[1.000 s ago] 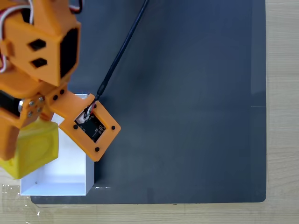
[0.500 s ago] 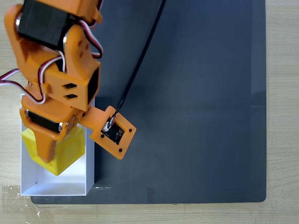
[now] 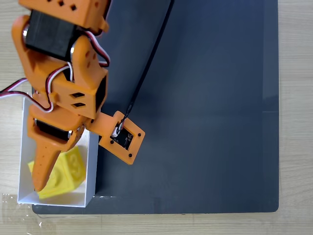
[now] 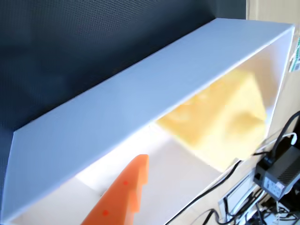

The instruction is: Grasp a yellow block and put it in the box

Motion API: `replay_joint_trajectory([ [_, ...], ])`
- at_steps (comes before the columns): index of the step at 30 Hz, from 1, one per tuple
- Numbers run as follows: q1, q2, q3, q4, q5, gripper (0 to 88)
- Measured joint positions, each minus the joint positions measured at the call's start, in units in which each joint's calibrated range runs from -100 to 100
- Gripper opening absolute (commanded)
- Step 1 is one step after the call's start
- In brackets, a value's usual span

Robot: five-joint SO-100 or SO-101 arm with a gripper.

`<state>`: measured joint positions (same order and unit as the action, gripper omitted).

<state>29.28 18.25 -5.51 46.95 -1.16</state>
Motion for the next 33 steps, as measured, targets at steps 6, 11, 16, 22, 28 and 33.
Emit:
replay_joint_trajectory([
  [6, -0.3, -1.0, -0.1, 0.0, 0.0, 48.2],
  [11, -0.4, -7.8, -0.1, 1.3, 0.0, 46.0],
  [16, -1.1, -19.1, -0.1, 12.5, -2.0, 25.4],
  [22, -6.8, -36.3, 3.3, 29.3, -2.6, 0.9],
  [28, -13.9, -57.7, 20.9, 33.5, -2.6, 2.0],
  [33, -19.3, -78.1, 44.1, 28.7, -0.7, 2.0],
])
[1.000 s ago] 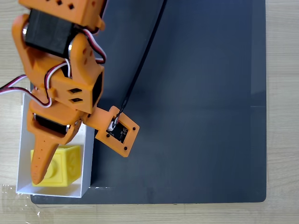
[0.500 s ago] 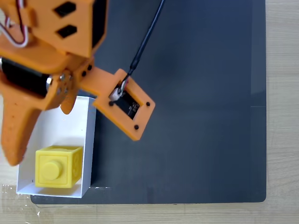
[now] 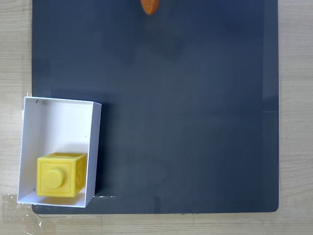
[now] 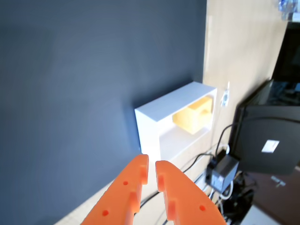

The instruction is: Grasp a yellow block and put it in the box

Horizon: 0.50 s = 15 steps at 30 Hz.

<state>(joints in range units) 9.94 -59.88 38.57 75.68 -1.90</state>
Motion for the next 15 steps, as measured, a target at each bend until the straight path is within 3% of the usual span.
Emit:
replay_joint_trajectory([
  [9, -2.3, -35.7, 41.6, 0.9, 3.6, 2.1],
  [15, -2.2, -38.5, 52.6, -1.4, 4.3, 2.1],
])
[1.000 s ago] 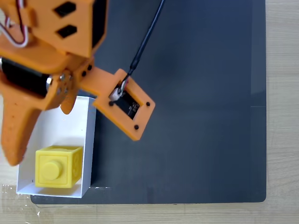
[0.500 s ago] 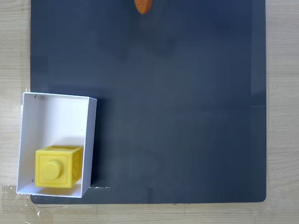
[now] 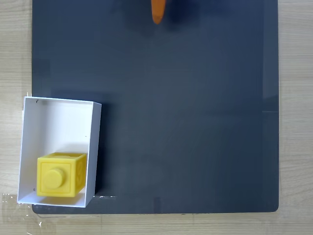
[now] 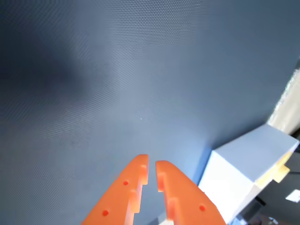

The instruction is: Grasp a yellow block and put it in the box

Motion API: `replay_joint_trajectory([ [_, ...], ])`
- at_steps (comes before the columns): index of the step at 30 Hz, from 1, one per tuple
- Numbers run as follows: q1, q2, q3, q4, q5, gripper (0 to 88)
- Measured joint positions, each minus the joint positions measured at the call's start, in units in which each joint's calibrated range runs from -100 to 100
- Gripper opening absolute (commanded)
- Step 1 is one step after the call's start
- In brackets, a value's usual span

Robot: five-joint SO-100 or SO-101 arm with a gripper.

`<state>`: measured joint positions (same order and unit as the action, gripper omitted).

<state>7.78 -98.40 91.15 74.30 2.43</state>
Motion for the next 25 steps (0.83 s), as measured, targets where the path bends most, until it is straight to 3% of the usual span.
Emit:
replay_joint_trajectory([
  [25, -0.1, -0.5, 0.7, 0.0, -0.1, 2.1],
])
